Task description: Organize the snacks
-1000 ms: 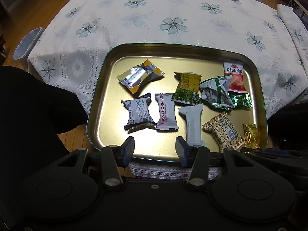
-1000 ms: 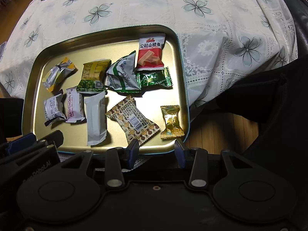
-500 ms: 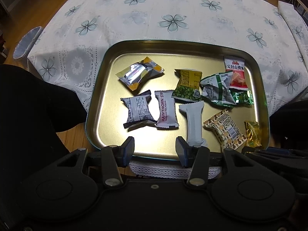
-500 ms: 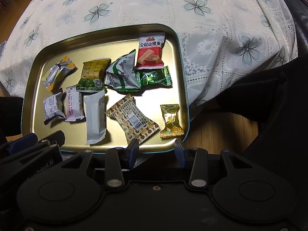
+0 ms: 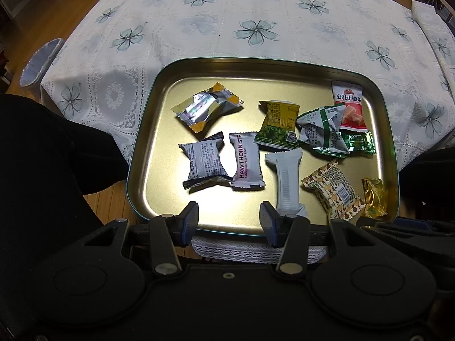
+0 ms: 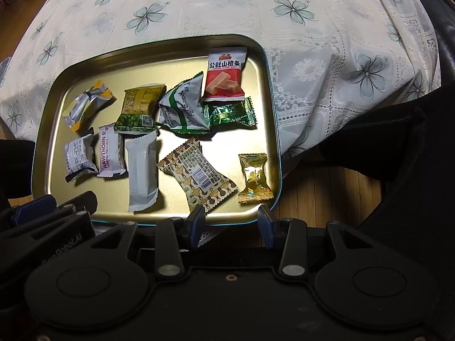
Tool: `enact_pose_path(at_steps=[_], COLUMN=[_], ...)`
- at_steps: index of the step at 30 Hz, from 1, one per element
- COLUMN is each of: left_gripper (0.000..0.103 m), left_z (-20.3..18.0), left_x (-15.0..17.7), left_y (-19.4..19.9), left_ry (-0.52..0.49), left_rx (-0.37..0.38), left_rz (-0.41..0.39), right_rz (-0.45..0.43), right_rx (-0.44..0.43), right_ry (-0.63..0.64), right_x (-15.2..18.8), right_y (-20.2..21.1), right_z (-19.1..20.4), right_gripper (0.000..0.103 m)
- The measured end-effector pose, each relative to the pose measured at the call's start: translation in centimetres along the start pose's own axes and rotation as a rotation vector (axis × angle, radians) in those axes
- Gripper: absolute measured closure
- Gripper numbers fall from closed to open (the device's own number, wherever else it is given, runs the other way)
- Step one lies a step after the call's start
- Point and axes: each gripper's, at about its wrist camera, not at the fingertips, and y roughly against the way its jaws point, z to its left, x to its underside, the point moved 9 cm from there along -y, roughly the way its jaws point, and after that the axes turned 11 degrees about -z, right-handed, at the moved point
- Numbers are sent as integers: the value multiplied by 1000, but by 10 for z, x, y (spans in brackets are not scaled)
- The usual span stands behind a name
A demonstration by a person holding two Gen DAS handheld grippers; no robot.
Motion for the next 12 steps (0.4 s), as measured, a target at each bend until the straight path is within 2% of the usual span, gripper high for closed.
enact_pose_path(at_steps=[12], left_gripper=[47], left_z=[0], left_x=[-1], left_y=[0], left_ry=[-5], left_rx=[-2], left_rz=[-6], right_rz=[4], right_rx=[-1], right_ry=[2], right_x=[0], right_y=[-1], right_z=[0], right_gripper=[60])
